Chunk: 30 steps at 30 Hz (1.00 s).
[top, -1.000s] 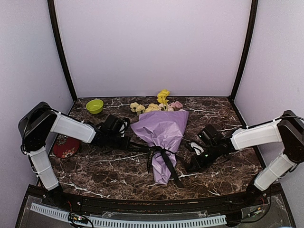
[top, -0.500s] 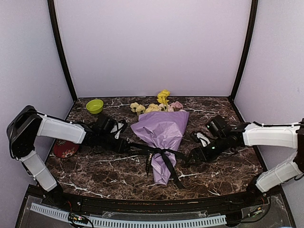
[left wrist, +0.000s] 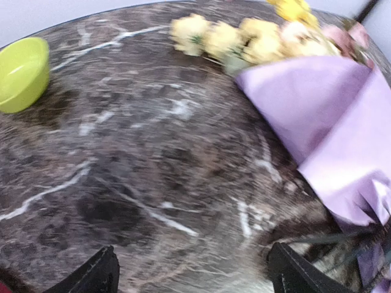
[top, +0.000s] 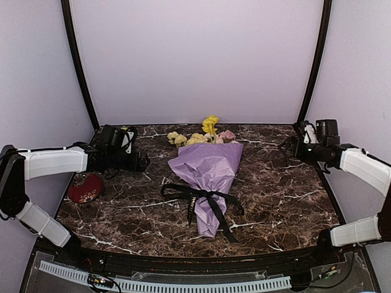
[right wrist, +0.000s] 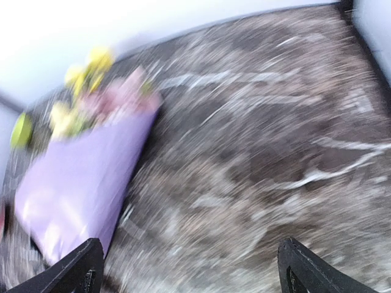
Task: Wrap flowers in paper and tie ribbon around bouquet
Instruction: Reset both arms
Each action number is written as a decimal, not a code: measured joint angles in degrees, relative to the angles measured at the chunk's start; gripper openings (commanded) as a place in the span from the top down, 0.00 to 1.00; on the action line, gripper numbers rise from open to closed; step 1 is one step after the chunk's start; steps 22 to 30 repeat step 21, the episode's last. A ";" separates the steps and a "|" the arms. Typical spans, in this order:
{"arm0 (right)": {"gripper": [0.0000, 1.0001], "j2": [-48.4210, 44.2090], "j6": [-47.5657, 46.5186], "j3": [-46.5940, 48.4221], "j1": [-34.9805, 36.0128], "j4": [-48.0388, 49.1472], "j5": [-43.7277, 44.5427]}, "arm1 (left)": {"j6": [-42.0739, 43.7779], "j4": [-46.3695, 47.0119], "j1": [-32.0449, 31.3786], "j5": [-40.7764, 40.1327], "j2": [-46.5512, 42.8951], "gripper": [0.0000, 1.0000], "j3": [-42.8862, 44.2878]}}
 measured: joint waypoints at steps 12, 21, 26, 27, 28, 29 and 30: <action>0.00 4.72 2.78 -2.08 -18.51 15.30 2.43 | -4.02 6.75 13.60 -23.69 -6.45 0.03 -10.91; 0.00 4.79 3.39 -5.70 -19.69 22.23 2.58 | 0.28 15.61 16.50 -32.33 -7.41 0.03 -16.48; 0.00 4.79 3.39 -5.70 -19.69 22.23 2.58 | 0.28 15.61 16.50 -32.33 -7.41 0.03 -16.48; 0.00 4.79 3.39 -5.70 -19.69 22.23 2.58 | 0.28 15.61 16.50 -32.33 -7.41 0.03 -16.48; 0.00 4.79 3.39 -5.70 -19.69 22.23 2.58 | 0.28 15.61 16.50 -32.33 -7.41 0.03 -16.48; 0.00 4.79 3.39 -5.70 -19.69 22.23 2.58 | 0.28 15.61 16.50 -32.33 -7.41 0.03 -16.48; 0.00 4.79 3.39 -5.70 -19.69 22.23 2.58 | 0.28 15.61 16.50 -32.33 -7.41 0.03 -16.48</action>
